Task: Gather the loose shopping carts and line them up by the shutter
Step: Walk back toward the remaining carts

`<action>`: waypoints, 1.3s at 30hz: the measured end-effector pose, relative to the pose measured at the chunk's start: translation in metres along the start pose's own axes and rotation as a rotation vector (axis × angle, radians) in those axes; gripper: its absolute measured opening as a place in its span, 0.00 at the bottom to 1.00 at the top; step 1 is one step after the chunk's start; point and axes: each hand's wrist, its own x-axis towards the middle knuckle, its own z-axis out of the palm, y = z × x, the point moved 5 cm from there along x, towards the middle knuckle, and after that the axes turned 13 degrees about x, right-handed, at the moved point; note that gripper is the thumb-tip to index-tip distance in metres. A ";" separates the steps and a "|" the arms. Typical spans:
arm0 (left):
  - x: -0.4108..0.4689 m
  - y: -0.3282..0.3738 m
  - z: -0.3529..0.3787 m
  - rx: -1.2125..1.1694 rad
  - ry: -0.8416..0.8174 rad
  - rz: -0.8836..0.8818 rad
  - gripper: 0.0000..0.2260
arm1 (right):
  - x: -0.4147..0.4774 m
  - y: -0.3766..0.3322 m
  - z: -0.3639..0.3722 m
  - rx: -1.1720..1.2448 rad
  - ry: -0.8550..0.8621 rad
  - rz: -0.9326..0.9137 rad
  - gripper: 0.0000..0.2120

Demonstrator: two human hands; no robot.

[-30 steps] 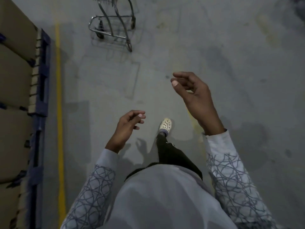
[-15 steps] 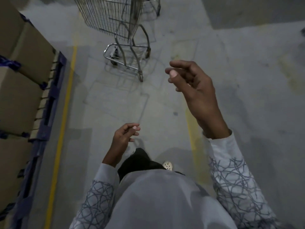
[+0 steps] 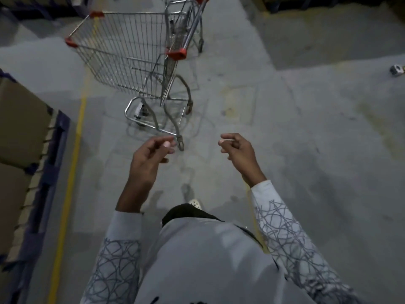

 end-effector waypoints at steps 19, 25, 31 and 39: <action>0.377 0.083 0.094 -0.017 0.019 -0.029 0.10 | 0.369 -0.052 -0.036 -0.030 -0.058 0.234 0.06; 0.488 0.081 0.117 -0.051 0.161 -0.154 0.12 | 0.495 -0.188 -0.012 -0.034 -0.247 0.003 0.06; 0.581 0.049 0.114 -0.061 0.359 -0.293 0.09 | 0.557 -0.306 0.045 0.032 -0.522 -0.190 0.07; 0.667 -0.003 0.107 0.009 0.475 -0.405 0.08 | 0.641 -0.376 0.095 0.077 -0.725 -0.500 0.10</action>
